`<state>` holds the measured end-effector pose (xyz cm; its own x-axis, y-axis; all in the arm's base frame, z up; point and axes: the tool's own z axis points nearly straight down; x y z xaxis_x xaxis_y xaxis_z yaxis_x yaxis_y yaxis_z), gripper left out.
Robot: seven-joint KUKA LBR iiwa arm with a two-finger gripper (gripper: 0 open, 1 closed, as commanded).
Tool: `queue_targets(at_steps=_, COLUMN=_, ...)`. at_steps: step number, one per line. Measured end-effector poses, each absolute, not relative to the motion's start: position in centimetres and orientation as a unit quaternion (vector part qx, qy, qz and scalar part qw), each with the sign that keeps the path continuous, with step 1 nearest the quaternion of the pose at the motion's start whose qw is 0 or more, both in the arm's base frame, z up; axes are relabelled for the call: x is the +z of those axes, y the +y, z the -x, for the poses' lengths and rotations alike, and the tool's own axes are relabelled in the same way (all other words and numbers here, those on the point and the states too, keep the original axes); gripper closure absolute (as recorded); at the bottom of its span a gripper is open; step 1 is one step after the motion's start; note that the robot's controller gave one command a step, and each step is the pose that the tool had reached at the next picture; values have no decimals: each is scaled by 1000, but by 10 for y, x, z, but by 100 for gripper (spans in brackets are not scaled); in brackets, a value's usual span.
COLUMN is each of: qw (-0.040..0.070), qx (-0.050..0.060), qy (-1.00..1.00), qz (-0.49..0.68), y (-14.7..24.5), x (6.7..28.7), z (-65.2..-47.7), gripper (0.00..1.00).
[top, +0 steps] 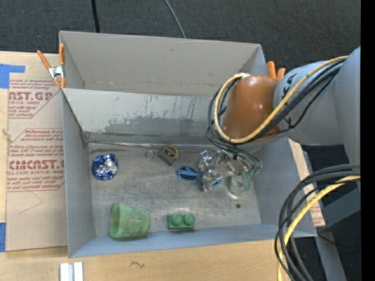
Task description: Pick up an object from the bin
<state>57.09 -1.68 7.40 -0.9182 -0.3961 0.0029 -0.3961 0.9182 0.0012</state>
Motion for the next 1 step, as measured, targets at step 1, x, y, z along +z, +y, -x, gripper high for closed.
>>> queue_targets(at_steps=1, qw=-6, qx=2, qy=-960, qz=-281, y=-14, x=317, z=-585, gripper=100)
